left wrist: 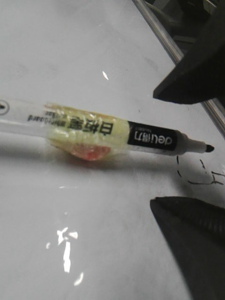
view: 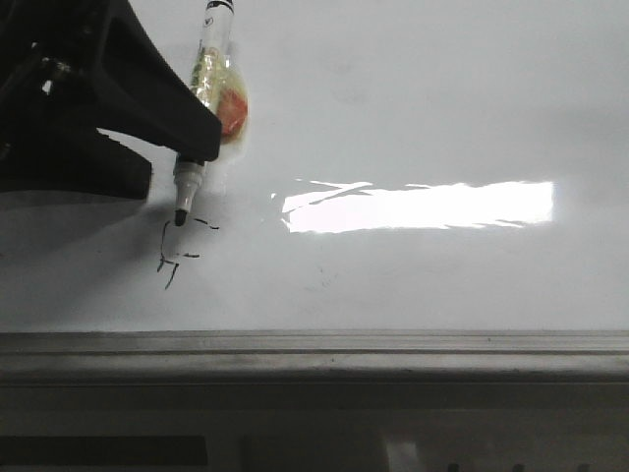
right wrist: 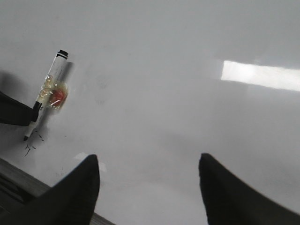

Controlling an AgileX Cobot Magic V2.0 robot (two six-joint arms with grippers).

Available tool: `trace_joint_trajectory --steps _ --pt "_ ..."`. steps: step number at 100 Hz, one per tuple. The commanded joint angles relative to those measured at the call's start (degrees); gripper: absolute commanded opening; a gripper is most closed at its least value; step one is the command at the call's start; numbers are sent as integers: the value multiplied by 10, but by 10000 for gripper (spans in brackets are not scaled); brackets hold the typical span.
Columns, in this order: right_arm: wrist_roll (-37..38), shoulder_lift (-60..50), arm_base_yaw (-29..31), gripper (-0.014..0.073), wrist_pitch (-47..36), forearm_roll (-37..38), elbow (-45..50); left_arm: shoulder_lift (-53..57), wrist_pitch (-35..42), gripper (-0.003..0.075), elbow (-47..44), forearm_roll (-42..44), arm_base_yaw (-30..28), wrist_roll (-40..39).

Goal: Write number 6 on whiteboard

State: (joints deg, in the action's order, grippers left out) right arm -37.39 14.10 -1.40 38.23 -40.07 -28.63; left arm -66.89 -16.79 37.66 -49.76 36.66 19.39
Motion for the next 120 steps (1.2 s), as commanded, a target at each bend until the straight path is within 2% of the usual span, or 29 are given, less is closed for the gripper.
trace_joint_trajectory --steps 1,9,23,39,52,65,72,83,90,97,120 --pt "-6 13 -2 418 -37 -13 -20 -19 44 360 12 -5 0 -3" --pt "-6 13 -2 418 -37 -13 -20 -34 35 246 12 -5 0 -3" --pt "-6 13 -2 418 -37 -13 -20 -39 30 -21 12 -5 0 -3" --pt "-6 13 -12 418 -22 -13 -20 -14 18 -20 13 -5 0 28" --pt "-18 23 -31 418 27 -15 -28 26 -58 -20 13 -5 0 176" --pt "-95 48 -55 418 55 -67 -36 71 -121 -20 9 -26 0 312" --pt "-137 67 -67 418 56 -107 -38 92 -133 -20 7 -72 0 404" --pt "-232 97 -86 419 72 -179 -38 112 -174 -20 -2 -216 0 580" --pt "-283 116 -104 419 77 -220 -38 114 -214 -20 -8 -289 0 652" --pt "-324 137 -125 419 77 -256 -38 108 -249 -20 -14 -320 0 684" --pt "-435 212 -192 419 73 -338 -38 78 -336 -20 -15 -318 0 692"
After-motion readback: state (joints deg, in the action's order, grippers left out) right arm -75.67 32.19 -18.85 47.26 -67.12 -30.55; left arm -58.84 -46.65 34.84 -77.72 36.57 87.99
